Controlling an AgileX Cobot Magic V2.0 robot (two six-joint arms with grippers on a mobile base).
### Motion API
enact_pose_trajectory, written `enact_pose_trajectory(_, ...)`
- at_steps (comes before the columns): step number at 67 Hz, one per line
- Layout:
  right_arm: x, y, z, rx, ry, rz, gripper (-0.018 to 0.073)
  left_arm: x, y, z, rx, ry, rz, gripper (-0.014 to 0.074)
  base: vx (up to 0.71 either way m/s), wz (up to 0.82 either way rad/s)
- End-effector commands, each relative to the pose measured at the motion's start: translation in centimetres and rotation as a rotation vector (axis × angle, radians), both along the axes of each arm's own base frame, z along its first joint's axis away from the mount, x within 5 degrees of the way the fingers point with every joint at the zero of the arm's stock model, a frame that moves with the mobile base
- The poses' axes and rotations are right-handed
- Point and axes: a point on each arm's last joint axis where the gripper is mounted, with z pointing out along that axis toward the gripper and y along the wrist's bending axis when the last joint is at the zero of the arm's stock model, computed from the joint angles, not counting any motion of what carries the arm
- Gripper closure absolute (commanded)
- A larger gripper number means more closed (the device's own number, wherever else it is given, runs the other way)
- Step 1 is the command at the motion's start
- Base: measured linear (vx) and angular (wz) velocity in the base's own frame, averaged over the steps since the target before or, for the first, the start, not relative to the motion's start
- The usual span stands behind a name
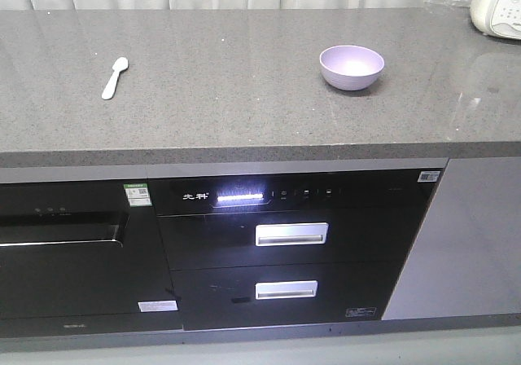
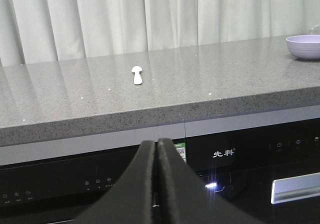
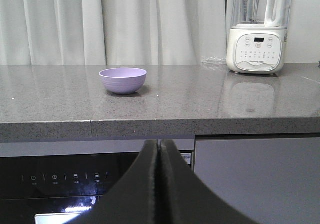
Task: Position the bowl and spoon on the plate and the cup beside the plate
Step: 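Drive closer until the countertop fills the view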
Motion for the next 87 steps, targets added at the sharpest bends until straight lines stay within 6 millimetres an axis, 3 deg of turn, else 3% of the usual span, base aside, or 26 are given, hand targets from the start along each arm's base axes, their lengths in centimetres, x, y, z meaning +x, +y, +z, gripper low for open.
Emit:
enact_pose_trajectory(1,-0.11,-0.04,0.61,-0.012,-0.080,-0.008,0.0565,-0.09,-0.14,0.95,-0.016,-0.086,-0.016,0.0603,0.04,-0.01)
enact_pose_trajectory(87,-0.11,-0.04,0.61,-0.012,-0.080,-0.008,0.0565,-0.09,-0.14,0.95,-0.016,-0.086,-0.016,0.0603,0.06,-0.02)
